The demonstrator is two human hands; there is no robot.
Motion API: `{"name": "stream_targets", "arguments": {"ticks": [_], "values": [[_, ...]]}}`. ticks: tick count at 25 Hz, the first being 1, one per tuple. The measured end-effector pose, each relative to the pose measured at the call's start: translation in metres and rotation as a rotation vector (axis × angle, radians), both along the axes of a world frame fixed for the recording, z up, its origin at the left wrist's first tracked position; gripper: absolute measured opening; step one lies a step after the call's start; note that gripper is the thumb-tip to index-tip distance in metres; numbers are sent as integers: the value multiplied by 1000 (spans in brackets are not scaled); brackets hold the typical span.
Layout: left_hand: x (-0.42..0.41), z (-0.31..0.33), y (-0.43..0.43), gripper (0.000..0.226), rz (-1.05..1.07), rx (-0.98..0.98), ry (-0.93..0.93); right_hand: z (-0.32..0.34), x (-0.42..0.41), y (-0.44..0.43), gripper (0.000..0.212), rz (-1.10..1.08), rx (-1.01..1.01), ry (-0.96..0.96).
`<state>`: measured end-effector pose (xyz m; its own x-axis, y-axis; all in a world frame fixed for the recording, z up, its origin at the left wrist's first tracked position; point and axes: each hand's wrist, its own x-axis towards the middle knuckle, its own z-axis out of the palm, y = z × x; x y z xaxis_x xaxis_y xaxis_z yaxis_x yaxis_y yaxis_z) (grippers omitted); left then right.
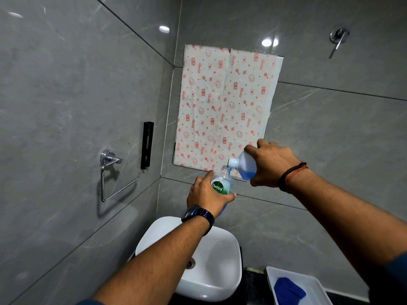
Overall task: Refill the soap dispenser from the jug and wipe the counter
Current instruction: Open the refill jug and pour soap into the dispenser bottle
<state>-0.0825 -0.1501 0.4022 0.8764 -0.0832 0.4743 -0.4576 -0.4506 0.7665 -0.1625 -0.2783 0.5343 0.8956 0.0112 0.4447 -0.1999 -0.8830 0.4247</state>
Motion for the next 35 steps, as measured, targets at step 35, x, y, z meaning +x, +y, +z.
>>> {"name": "stream_targets", "arguments": {"ticks": [35], "values": [[-8, 4, 1, 90, 9, -4, -22, 5, -10, 2, 78, 2, -26, -17]]}}
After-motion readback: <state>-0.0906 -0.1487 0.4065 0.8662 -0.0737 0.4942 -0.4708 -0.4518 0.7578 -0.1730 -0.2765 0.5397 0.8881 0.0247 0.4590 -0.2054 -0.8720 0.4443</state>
